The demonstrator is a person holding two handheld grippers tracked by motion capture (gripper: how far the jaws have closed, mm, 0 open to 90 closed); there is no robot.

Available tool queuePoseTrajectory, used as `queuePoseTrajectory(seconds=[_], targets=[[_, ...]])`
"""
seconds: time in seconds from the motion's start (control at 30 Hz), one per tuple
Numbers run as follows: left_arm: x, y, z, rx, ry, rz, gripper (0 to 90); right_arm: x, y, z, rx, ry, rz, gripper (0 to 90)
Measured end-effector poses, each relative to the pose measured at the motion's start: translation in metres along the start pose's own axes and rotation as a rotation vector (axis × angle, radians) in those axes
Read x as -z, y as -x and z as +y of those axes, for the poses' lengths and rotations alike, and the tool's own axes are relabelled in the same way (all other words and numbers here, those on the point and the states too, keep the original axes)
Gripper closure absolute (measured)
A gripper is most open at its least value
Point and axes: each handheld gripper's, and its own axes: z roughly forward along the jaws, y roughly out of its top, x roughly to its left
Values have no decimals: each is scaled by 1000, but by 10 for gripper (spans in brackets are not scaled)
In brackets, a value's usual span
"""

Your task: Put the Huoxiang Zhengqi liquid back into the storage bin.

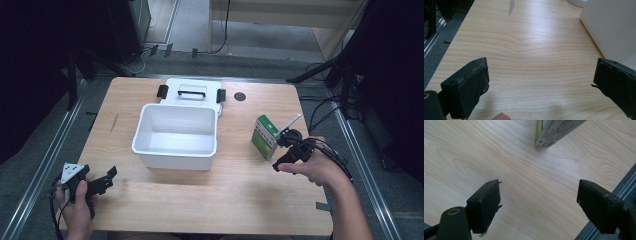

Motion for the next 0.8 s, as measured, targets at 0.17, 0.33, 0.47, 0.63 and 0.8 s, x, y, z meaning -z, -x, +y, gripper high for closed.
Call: queuePoseTrajectory(seconds=[0.17, 0.33, 0.47, 0.63, 0.8], targets=[[-1, 0, 0, 2, -1, -2, 10, 4, -1, 12, 10, -14, -11, 185], [-1, 0, 0, -4, -3, 2, 10, 4, 0, 21, 12, -21, -16, 189], [-1, 1, 0, -3, -5, 1, 10, 4, 1, 29, 9, -29, -34, 196], [-1, 0, 1, -1, -5, -2, 10, 8, 1, 39, 0, -29, -48, 204], [-2, 0, 1, 4, -4, -3, 10, 10, 3, 51, -18, -15, -32, 249]])
